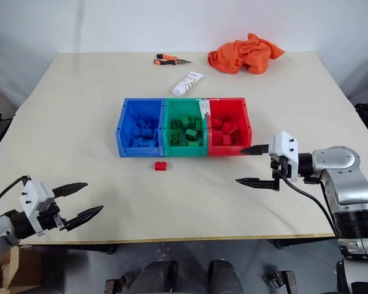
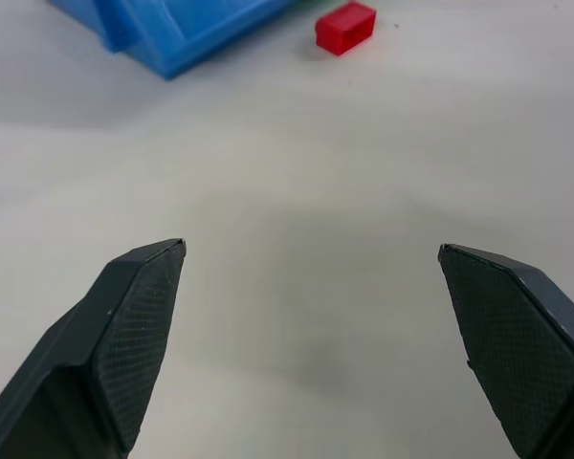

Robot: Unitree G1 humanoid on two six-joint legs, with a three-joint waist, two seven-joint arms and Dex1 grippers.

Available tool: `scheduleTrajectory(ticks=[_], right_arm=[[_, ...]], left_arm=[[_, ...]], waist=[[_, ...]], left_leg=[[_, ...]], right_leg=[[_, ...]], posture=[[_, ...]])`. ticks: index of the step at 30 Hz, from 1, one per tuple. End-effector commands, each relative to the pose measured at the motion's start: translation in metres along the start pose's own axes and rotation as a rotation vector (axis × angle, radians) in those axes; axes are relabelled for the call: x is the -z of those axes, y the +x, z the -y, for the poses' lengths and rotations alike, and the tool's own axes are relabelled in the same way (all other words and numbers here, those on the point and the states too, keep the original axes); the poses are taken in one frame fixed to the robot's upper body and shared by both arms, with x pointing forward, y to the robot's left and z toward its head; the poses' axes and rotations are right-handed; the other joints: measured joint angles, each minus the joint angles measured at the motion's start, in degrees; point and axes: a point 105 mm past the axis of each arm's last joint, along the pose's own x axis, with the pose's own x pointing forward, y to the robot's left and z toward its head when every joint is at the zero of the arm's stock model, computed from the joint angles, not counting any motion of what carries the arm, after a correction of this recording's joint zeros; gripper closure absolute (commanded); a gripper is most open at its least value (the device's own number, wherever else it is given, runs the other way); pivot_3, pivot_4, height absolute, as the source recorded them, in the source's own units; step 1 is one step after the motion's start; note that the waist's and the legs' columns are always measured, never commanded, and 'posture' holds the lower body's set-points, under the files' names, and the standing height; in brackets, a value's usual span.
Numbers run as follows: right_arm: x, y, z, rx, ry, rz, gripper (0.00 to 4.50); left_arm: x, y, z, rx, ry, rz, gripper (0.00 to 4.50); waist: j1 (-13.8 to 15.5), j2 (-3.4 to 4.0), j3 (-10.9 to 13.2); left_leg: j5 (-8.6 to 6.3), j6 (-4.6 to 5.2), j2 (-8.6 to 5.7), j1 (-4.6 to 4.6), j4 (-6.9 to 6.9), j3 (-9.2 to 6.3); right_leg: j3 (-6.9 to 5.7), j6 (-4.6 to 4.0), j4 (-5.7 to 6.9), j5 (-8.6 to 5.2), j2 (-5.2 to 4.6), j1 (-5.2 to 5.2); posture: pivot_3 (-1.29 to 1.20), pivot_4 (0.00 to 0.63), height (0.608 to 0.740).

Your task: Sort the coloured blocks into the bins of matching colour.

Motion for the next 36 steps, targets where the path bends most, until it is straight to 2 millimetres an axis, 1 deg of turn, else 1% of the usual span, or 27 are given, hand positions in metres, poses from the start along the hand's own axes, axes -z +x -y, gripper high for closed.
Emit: scheduleTrajectory(ticks=[1, 4, 5, 6, 7, 8, 12, 15, 18, 22, 28, 31, 36], right_arm=[[-0.014, -0.003, 0.008, 0.050, -0.043, 0.032, 0.03], [-0.017, -0.001, 0.005, 0.045, -0.046, 0.038, 0.03], [-0.018, 0.000, 0.005, 0.047, -0.047, 0.039, 0.03], [-0.019, 0.001, 0.006, 0.058, -0.049, 0.044, 0.03], [-0.020, 0.002, 0.007, 0.066, -0.050, 0.047, 0.03], [-0.021, 0.003, 0.007, 0.076, -0.050, 0.053, 0.03], [-0.023, 0.011, -0.001, 0.090, -0.038, 0.086, 0.03], [-0.024, 0.014, -0.004, 0.104, -0.033, 0.095, 0.03], [-0.024, 0.013, -0.006, 0.124, -0.032, 0.100, 0.03], [-0.022, 0.014, -0.008, 0.147, -0.025, 0.106, 0.03], [-0.022, 0.017, -0.012, 0.158, -0.020, 0.117, 0.03], [-0.022, 0.018, -0.012, 0.165, -0.020, 0.123, 0.03], [-0.021, 0.017, -0.012, 0.176, -0.020, 0.122, 0.03]], left_arm=[[-0.019, 0.006, 0.008, -0.010, 0.015, 0.050, 0.00], [-0.030, 0.031, 0.020, 0.020, 0.008, 0.104, 0.00], [-0.032, 0.037, 0.022, 0.029, 0.004, 0.109, 0.00], [-0.032, 0.050, 0.025, 0.040, -0.006, 0.114, 0.00], [-0.032, 0.059, 0.027, 0.048, -0.011, 0.114, 0.00], [-0.030, 0.071, 0.030, 0.061, -0.023, 0.114, 0.00], [-0.014, 0.118, 0.024, 0.046, -0.045, 0.097, 0.00], [-0.006, 0.136, 0.024, 0.060, -0.026, 0.077, 0.00], [-0.004, 0.149, 0.027, 0.090, 0.002, 0.069, 0.00], [-0.009, 0.167, 0.030, 0.124, 0.013, 0.084, 0.00], [-0.018, 0.186, 0.036, 0.182, 0.067, 0.086, 0.00], [-0.025, 0.193, 0.037, 0.188, 0.075, 0.090, 0.00], [-0.027, 0.197, 0.041, 0.215, 0.081, 0.069, 0.00]], waist=[[0.51, 0.00, 0.00], [1.30, 0.06, 0.02], [1.52, 0.06, 0.02], [1.57, 0.06, 0.02], [1.69, 0.08, 0.02], [1.74, 0.08, 0.02], [2.13, 0.14, -0.02], [1.97, 0.12, -0.01], [2.13, 0.15, -0.03], [2.40, 0.15, -0.03], [2.48, 0.16, -0.04], [2.52, 0.16, -0.04], [2.45, 0.16, -0.04]], left_leg=[[0.00, 0.01, -0.01, 0.00, 0.00, 0.01], [-0.01, 0.02, -0.03, 0.00, 0.03, -0.02], [-0.01, 0.02, -0.04, 0.00, 0.05, -0.03], [-0.01, 0.02, -0.04, 0.00, 0.06, -0.02], [-0.01, 0.01, -0.04, 0.00, 0.06, -0.03], [-0.01, 0.02, -0.06, 0.01, 0.07, -0.01], [0.00, 0.01, -0.07, 0.02, 0.10, 0.00], [0.00, 0.01, -0.08, -0.01, 0.10, 0.02], [0.00, 0.01, -0.09, 0.00, 0.14, 0.03], [0.00, 0.01, -0.11, 0.04, 0.26, -0.01], [0.02, 0.04, -0.18, 0.07, 0.29, -0.10], [0.02, 0.04, -0.18, 0.08, 0.29, -0.12], [0.02, 0.05, -0.20, 0.09, 0.29, -0.14]], right_leg=[[0.00, 0.00, -0.02, 0.00, -0.02, 0.02], [0.00, 0.00, -0.04, 0.00, -0.03, 0.05], [-0.01, 0.00, -0.04, 0.01, -0.03, 0.06], [-0.01, 0.01, -0.04, 0.01, -0.01, 0.07], [-0.02, 0.01, -0.03, 0.01, 0.00, 0.08], [-0.01, 0.02, -0.03, 0.01, -0.01, 0.10], [-0.07, 0.04, 0.06, 0.03, 0.04, 0.08], [-0.11, 0.06, 0.28, 0.03, 0.07, 0.05], [-0.12, 0.06, 0.38, 0.03, 0.06, 0.03], [-0.13, 0.06, 0.41, 0.03, 0.03, 0.14], [-0.17, 0.08, 0.36, 0.04, 0.00, 0.25], [-0.18, 0.08, 0.41, 0.05, 0.01, 0.25], [-0.19, 0.09, 0.41, 0.05, 0.01, 0.27]], posture=[[0.00, 0.150, 0.740], [0.00, 0.150, 0.740], [0.00, 0.150, 0.740], [0.00, 0.150, 0.740], [0.00, 0.150, 0.740], [0.00, 0.150, 0.740], [0.00, 0.150, 0.740], [0.00, 0.150, 0.740], [0.00, 0.150, 0.740], [0.00, 0.150, 0.740], [0.00, 0.150, 0.740], [0.00, 0.150, 0.740], [0.00, 0.150, 0.740]])
